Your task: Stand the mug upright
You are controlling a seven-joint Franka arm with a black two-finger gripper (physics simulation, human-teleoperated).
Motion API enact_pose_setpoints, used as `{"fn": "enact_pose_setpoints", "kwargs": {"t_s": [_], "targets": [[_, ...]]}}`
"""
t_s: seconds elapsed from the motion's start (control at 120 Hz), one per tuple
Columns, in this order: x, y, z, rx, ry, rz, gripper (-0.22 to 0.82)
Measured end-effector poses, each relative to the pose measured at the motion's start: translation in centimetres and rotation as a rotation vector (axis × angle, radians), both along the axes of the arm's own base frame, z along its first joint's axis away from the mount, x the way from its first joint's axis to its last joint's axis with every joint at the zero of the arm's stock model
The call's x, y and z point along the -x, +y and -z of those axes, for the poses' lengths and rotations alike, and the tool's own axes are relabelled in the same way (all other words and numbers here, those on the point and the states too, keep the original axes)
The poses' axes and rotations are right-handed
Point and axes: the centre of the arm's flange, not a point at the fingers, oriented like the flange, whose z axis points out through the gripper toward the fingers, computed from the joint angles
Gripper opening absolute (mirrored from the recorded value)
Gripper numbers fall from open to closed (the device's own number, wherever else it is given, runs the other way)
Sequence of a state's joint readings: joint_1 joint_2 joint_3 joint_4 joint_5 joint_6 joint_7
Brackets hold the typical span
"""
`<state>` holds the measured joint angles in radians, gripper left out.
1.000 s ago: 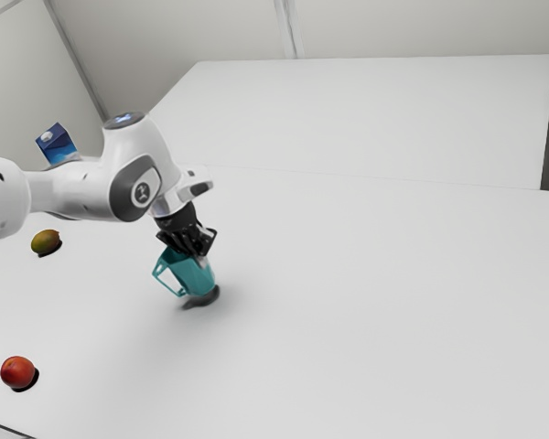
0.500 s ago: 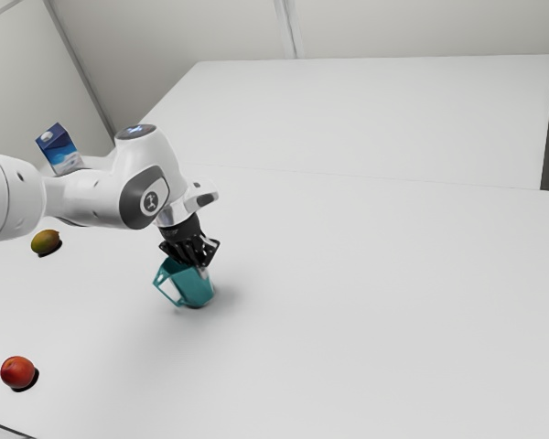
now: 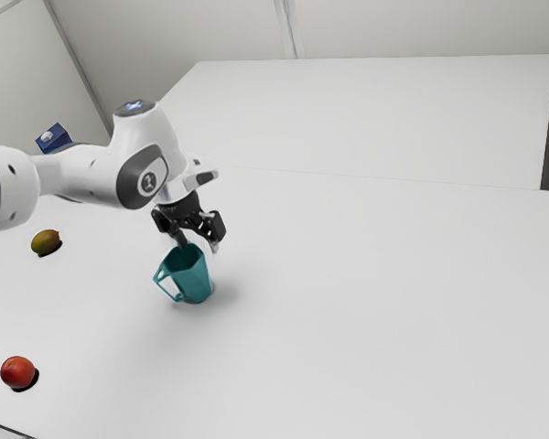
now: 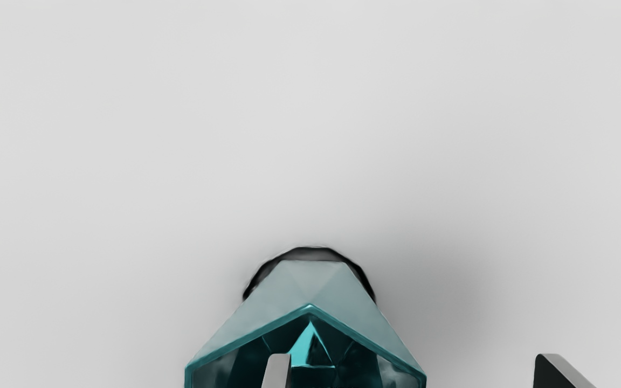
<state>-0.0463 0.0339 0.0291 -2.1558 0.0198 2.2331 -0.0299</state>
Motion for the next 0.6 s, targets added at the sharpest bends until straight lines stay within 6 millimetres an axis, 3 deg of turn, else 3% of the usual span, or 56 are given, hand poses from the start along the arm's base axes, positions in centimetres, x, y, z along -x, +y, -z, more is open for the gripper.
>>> {"fn": "enact_pose_setpoints", "kwargs": {"t_s": [0.225, 0.35, 0.6], "targets": [[-0.8, 0.4, -4.9, -0.015, -0.052, 0.010, 0.56], [-2.0, 0.7, -9.3, -0.055, -0.083, 0.032, 0.58], [-2.3, 1.9, -17.4, -0.122, -0.107, 0.040, 0.60]]}}
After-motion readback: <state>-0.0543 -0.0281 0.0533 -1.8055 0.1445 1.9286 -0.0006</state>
